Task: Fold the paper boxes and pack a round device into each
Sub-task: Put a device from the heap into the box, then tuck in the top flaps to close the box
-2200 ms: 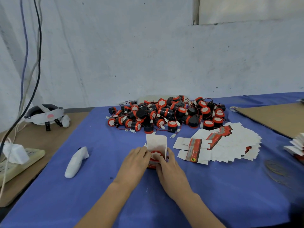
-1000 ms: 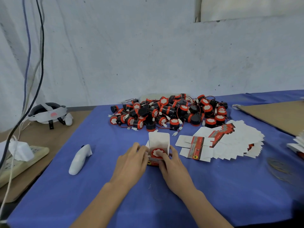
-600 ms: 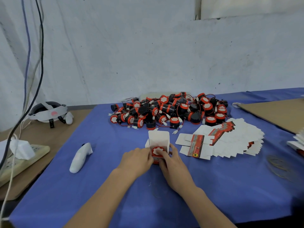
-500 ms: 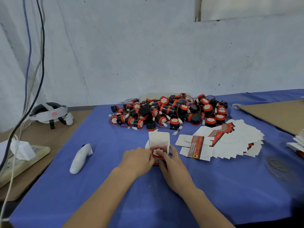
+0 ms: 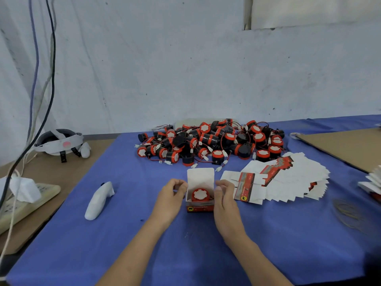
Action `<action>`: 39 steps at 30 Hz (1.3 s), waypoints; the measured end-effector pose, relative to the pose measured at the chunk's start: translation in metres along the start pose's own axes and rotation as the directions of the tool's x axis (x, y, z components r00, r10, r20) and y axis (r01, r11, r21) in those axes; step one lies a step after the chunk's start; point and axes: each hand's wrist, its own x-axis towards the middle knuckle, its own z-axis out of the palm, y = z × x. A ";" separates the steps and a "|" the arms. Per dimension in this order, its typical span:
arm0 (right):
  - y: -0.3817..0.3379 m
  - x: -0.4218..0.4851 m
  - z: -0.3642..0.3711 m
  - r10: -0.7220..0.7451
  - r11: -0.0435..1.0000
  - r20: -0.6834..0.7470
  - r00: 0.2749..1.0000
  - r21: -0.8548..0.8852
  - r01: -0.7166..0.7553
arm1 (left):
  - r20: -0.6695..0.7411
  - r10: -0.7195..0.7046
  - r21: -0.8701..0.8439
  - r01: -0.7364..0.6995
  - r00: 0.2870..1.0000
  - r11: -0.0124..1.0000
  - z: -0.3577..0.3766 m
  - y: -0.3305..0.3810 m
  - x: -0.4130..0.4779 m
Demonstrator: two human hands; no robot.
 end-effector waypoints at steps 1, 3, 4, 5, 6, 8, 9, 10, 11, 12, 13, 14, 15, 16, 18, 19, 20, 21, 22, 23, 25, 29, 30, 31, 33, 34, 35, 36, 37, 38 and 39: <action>0.000 0.001 -0.001 0.014 1.000 0.001 1.000 -0.005 -0.014 | 0.010 -0.010 -0.007 0.010 1.000 1.000 0.001 -0.001 0.002; 0.001 0.003 -0.001 0.043 0.999 0.030 0.999 -0.032 -0.042 | 0.034 -0.024 -0.003 0.024 0.999 1.000 0.002 -0.001 0.006; 0.001 0.004 -0.002 0.055 0.998 0.033 0.998 -0.040 -0.054 | 0.058 -0.033 -0.001 0.033 0.998 0.999 0.004 -0.001 0.008; 0.002 0.005 -0.002 0.066 0.997 0.032 0.997 -0.045 -0.065 | 0.092 -0.041 0.009 0.040 0.995 0.999 0.005 -0.002 0.009; 0.002 0.005 -0.002 0.076 0.996 0.033 0.997 -0.046 -0.075 | 0.131 -0.043 0.030 0.040 0.990 0.999 0.007 -0.003 0.010; 0.003 0.007 -0.002 0.094 0.995 0.038 0.995 -0.031 -0.092 | 0.175 -0.059 0.052 0.051 0.983 0.997 0.012 -0.007 0.012; 0.004 0.007 -0.002 0.099 0.995 0.036 0.994 -0.022 -0.098 | 0.167 -0.083 0.032 0.079 0.983 0.996 0.013 -0.009 0.012; 0.005 0.008 -0.002 0.097 0.995 0.035 0.995 -0.019 -0.096 | 0.149 -0.114 -0.002 0.115 0.982 0.993 0.014 -0.011 0.012; 0.005 0.008 -0.001 0.081 0.997 0.037 0.996 -0.016 -0.080 | 0.137 -0.137 -0.038 0.143 0.981 0.989 0.014 -0.013 0.012; 0.006 0.009 -0.001 0.055 0.998 0.043 0.998 -0.016 -0.054 | 0.141 -0.153 -0.066 0.163 0.978 0.984 0.014 -0.014 0.012; 0.006 0.009 -0.001 0.028 0.999 0.054 0.998 -0.026 -0.027 | 0.159 -0.166 -0.080 0.180 0.973 0.980 0.014 -0.015 0.012; 0.008 0.009 0.000 0.010 0.999 0.063 0.998 -0.045 -0.007 | 0.181 -0.177 -0.083 0.195 0.967 0.977 0.013 -0.016 0.013; 0.009 0.009 0.000 0.001 0.998 0.068 0.998 -0.067 0.004 | 0.196 -0.188 -0.082 0.207 0.963 0.975 0.013 -0.016 0.013; 0.011 0.010 0.000 -0.004 0.996 0.072 0.997 -0.089 0.011 | 0.201 -0.197 -0.088 0.218 0.960 0.972 0.014 -0.015 0.013; 0.015 0.012 0.001 -0.019 0.989 0.083 0.996 -0.143 0.031 | 0.196 -0.208 -0.126 0.235 0.958 0.964 0.015 -0.013 0.014; 0.016 0.012 0.001 -0.023 0.985 0.089 0.996 -0.171 0.038 | 0.188 -0.210 -0.141 0.238 0.959 0.961 0.015 -0.012 0.014; 0.016 0.013 0.002 -0.019 0.983 0.094 0.995 -0.182 0.036 | 0.182 -0.212 -0.154 0.241 0.960 0.958 0.014 -0.011 0.015; 0.016 0.013 0.002 -0.012 0.984 0.097 0.995 -0.174 0.029 | 0.176 -0.213 -0.172 0.243 0.961 0.955 0.014 -0.011 0.014; 0.015 0.013 0.002 -0.009 0.987 0.101 0.995 -0.158 0.025 | 0.168 -0.213 -0.196 0.244 0.963 0.950 0.013 -0.012 0.015; 0.015 0.013 0.003 -0.008 0.990 0.104 0.995 -0.142 0.023 | 0.159 -0.211 -0.216 0.242 0.965 0.946 0.013 -0.013 0.015; 0.015 0.013 0.002 -0.001 0.992 0.096 0.995 -0.126 0.013 | 0.135 -0.201 -0.226 0.228 0.970 0.947 0.013 -0.013 0.015; 0.012 0.011 0.000 0.045 0.997 0.094 0.995 -0.059 -0.040 | 0.056 -0.137 -0.169 0.144 0.989 0.975 0.014 -0.017 0.012; 0.012 0.010 -0.001 0.034 0.999 0.093 0.995 -0.032 -0.032 | 0.030 -0.097 -0.132 0.100 0.995 0.986 0.014 -0.020 0.011; 0.012 0.010 -0.003 0.024 0.999 0.104 0.994 -0.027 -0.022 | 0.014 -0.055 -0.086 0.056 0.998 0.995 0.014 -0.024 0.008; 0.014 0.008 -0.007 0.011 0.996 0.180 0.984 -0.087 0.005 | 0.011 0.040 -0.013 -0.040 0.999 0.999 0.010 -0.030 0.002; 0.017 0.008 -0.009 0.009 0.994 0.222 0.975 -0.112 0.016 | 0.028 0.107 0.019 -0.108 0.994 0.994 0.008 -0.033 -0.001; 0.020 0.009 -0.012 0.015 0.993 0.256 0.967 -0.114 0.015 | 0.063 0.166 0.054 -0.169 0.984 0.984 0.005 -0.035 -0.005; 0.021 0.009 -0.014 0.019 0.994 0.284 0.959 -0.108 0.012 | 0.107 0.201 0.073 -0.209 0.974 0.975 0.003 -0.039 -0.007; 0.021 0.008 -0.016 0.019 0.994 0.302 0.953 -0.109 0.015 | 0.153 0.215 0.078 -0.229 0.964 0.970 0.001 -0.043 -0.010; 0.019 0.007 -0.017 0.015 0.993 0.314 0.949 -0.115 0.023 | 0.192 0.224 0.079 -0.243 0.955 0.967 -0.001 -0.048 -0.012; 0.018 0.007 -0.018 0.005 0.991 0.329 0.944 -0.128 0.039 | 0.219 0.229 0.074 -0.250 0.949 0.965 -0.002 -0.051 -0.014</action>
